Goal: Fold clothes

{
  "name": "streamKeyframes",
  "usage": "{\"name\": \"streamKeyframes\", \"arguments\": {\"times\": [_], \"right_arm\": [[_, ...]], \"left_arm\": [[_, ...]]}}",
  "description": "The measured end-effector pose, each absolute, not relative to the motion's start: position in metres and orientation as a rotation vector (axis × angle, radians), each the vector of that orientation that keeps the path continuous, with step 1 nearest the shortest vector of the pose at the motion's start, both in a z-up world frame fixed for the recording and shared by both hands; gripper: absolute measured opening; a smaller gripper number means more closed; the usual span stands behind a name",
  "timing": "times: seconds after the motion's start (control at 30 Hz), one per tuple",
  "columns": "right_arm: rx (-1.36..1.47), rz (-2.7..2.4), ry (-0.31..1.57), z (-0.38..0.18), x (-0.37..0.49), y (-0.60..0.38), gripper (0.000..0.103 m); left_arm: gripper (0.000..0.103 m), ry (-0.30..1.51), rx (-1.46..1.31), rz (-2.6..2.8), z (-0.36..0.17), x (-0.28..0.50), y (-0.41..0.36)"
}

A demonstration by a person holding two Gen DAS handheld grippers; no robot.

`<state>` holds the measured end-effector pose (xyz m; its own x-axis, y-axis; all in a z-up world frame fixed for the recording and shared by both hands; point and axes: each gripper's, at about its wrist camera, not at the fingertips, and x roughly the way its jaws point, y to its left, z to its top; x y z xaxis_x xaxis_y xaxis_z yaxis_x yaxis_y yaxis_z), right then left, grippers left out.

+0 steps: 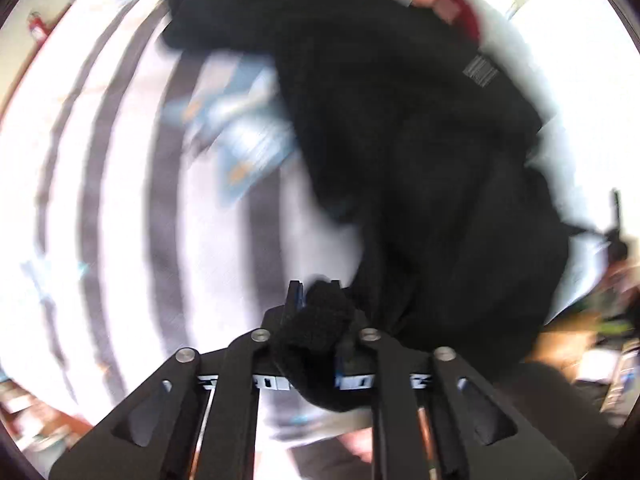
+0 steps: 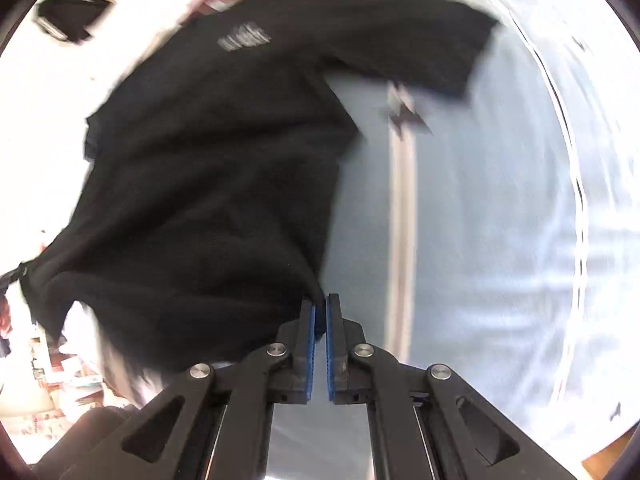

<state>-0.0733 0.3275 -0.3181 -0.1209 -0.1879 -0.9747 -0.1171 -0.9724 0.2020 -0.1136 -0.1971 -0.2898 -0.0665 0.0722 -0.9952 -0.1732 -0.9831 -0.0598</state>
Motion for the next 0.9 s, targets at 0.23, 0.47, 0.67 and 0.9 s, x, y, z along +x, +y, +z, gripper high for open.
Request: {"name": "streamKeyframes", "arguments": {"times": [0.23, 0.47, 0.67, 0.9], "right_arm": [[2.153, -2.442, -0.298, -0.328, -0.068, 0.320, 0.036], [2.048, -2.505, -0.434, -0.326, -0.084, 0.305, 0.051], [2.072, -2.444, -0.493, -0.351, -0.096, 0.292, 0.051], [2.051, -2.287, -0.423, -0.355, -0.083, 0.265, 0.005]], "left_arm": [[0.036, 0.021, -2.084, 2.419, -0.311, -0.114, -0.211], [0.069, -0.129, -1.942, 2.532, -0.313, -0.120, -0.190], [0.067, -0.259, -1.913, 2.468, -0.328, -0.171, -0.174], [0.002, -0.148, -1.861, 2.315, -0.324, -0.167, -0.138]]}}
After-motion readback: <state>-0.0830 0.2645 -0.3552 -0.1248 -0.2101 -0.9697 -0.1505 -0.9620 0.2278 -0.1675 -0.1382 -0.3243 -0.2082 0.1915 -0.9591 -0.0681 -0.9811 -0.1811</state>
